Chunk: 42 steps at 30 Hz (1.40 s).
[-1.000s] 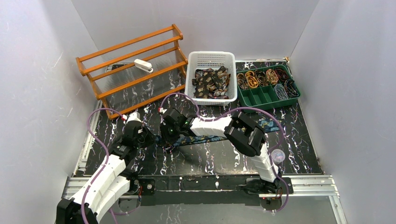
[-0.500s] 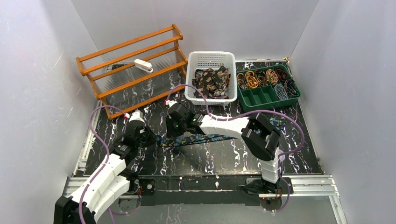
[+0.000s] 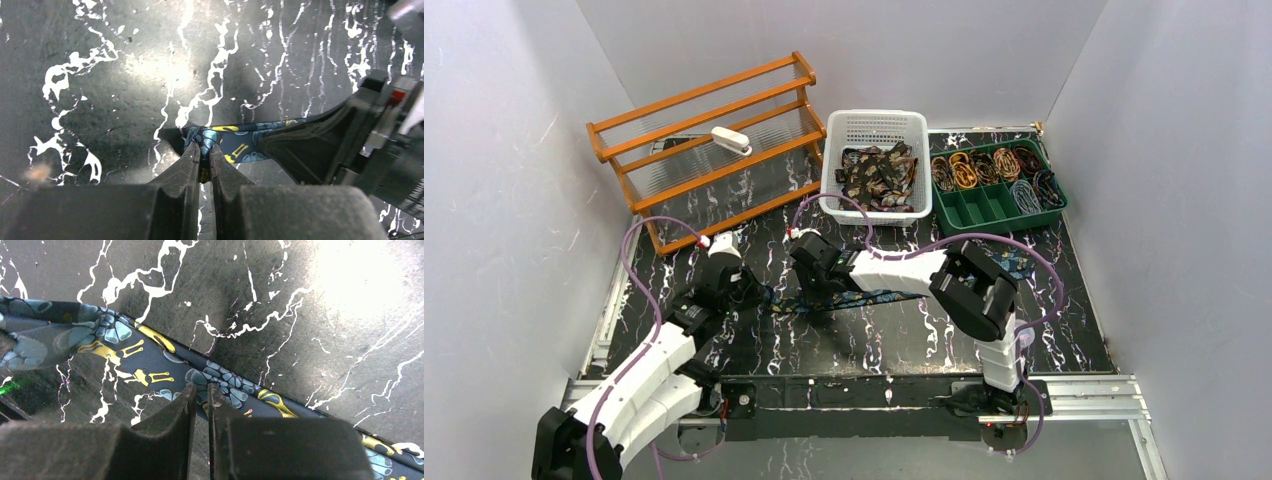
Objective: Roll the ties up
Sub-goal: Roll the tie at the center of the board.
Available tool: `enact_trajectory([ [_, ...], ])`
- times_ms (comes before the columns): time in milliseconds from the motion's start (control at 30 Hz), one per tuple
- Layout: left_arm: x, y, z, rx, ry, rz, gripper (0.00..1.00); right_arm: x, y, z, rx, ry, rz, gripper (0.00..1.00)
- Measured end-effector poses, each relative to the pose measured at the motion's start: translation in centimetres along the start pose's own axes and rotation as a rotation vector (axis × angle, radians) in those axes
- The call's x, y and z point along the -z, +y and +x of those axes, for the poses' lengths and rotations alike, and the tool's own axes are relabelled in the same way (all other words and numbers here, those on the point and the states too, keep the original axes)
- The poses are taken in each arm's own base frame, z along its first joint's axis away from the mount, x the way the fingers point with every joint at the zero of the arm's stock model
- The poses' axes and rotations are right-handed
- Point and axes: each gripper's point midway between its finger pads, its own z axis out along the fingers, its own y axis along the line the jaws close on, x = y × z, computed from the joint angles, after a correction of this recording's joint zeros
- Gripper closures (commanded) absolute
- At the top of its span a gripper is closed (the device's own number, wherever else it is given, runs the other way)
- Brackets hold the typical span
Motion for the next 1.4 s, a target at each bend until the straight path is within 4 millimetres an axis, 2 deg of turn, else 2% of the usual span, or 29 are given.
enact_trajectory([
  [200,0.4,-2.2,-0.9,-0.042,-0.001,0.040,1.00,-0.1,0.0,-0.1,-0.010,-0.004,-0.003,0.78],
  [400,-0.2,-3.0,0.2,-0.112,0.043,0.028,1.00,0.3,0.0,-0.1,-0.048,-0.003,-0.059,0.74],
  [467,-0.4,-3.1,0.6,-0.133,0.053,0.019,1.00,1.5,-0.2,0.2,-0.054,-0.004,-0.080,0.71],
  [533,-0.5,-3.4,0.8,-0.151,0.057,0.013,1.00,3.5,-0.4,-0.3,-0.063,-0.033,-0.102,0.70],
  [700,-0.9,-4.5,1.2,-0.193,0.062,0.002,1.00,9.4,-0.7,-3.9,-0.098,-0.216,-0.167,0.66],
  [800,-1.2,-5.5,1.6,-0.223,0.065,0.001,1.00,11.2,-2.5,-4.6,-0.148,-0.287,-0.168,0.64],
  [933,-1.7,-6.7,2.4,-0.262,0.071,0.002,1.00,10.8,-6.2,-2.8,-0.224,-0.276,-0.116,0.61],
  [1033,-2.2,-7.3,3.1,-0.285,0.079,-0.009,1.00,10.2,-7.5,-1.2,-0.247,-0.246,-0.086,0.58],
  [1300,-3.5,-8.8,4.2,-0.316,0.083,-0.026,0.99,10.9,-6.6,-1.3,-0.250,-0.248,-0.138,0.57],
  [1333,-3.6,-9.0,4.3,-0.312,0.084,-0.027,0.98,10.9,-6.5,-1.2,-0.252,-0.244,-0.144,0.57],
  [1400,-3.9,-9.1,4.6,-0.304,0.086,-0.029,0.89,10.9,-6.2,-1.1,-0.254,-0.238,-0.157,0.56],
])
